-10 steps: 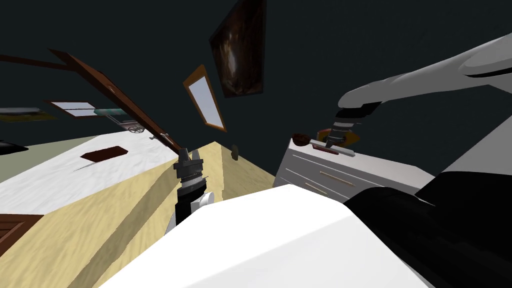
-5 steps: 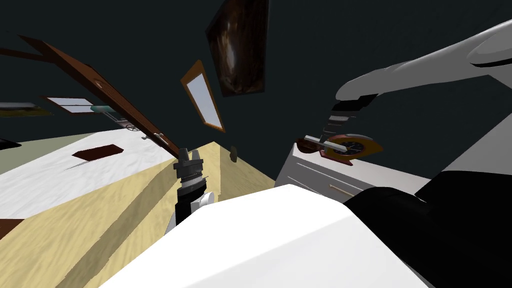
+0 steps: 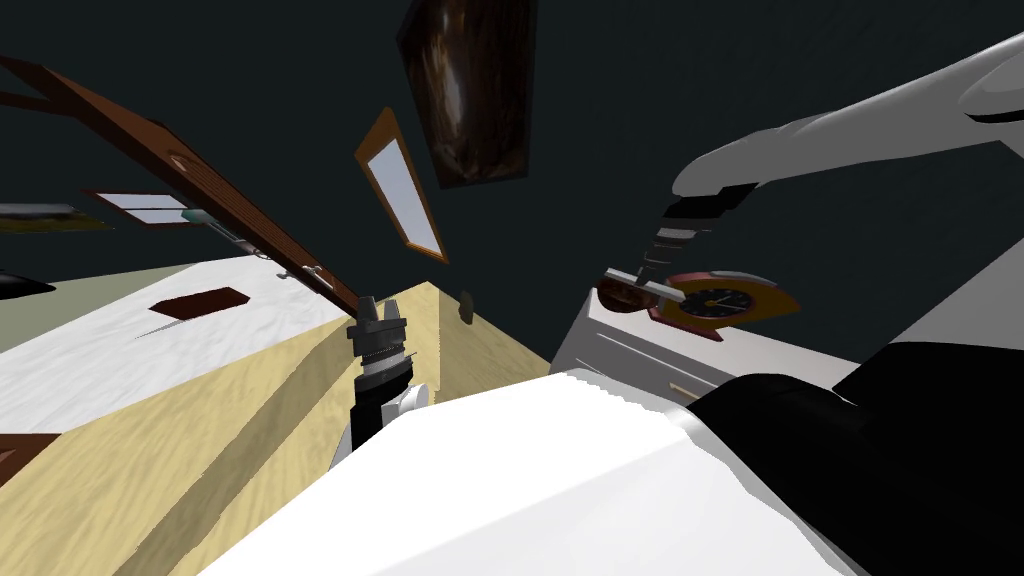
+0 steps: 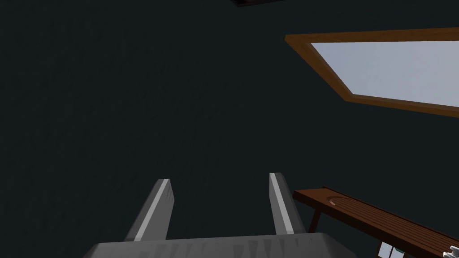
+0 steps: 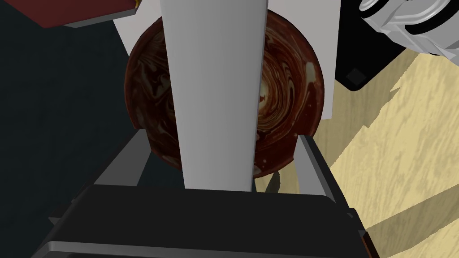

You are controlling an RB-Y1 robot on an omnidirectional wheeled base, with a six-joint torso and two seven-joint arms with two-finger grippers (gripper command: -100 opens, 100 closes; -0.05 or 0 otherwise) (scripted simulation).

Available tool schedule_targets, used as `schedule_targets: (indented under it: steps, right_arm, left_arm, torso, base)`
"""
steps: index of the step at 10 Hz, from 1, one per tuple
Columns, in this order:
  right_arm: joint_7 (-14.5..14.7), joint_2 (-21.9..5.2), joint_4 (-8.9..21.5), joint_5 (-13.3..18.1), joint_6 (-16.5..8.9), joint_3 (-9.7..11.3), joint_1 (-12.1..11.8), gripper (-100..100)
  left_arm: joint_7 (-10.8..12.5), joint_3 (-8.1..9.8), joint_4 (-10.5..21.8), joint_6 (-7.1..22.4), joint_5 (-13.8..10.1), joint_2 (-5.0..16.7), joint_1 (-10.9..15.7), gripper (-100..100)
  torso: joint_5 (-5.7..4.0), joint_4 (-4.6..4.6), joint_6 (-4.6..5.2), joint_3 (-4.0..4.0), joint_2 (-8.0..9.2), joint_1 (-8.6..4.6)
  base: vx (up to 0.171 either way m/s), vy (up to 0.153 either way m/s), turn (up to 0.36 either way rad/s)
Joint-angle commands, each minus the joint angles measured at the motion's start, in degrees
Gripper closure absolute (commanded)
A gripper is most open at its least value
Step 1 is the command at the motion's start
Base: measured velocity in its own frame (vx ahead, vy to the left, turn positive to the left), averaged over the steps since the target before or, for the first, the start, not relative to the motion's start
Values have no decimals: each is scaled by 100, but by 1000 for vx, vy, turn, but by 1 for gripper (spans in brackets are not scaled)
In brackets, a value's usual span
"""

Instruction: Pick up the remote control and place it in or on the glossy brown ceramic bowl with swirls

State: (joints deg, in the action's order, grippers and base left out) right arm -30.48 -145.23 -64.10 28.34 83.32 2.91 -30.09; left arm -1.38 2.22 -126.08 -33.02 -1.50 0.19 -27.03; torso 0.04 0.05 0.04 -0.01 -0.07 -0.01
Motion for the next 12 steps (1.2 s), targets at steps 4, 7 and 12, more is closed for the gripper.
schedule_targets:
  steps: [4,7,12]
  right_arm:
    - [-71,-167,39,-69,222,-38,152,-100]
    - [-165,-389,91,-161,519,-88,355,-100]
    - [-179,-529,236,-233,763,-148,420,0]
  left_arm:
    - [0,0,0,0,0,0,0,0]
    - [0,1,0,0,0,1,0,0]
    - [0,0,0,0,0,0,0,0]
  torso:
    - [1,1,0,3,5,2]
    - [-4,2,2,1,0,-20]
    - [-2,1,0,3,5,-2]
  base:
    - [2,-9,-16]
    - [20,-61,-55]
    - [7,-27,-17]
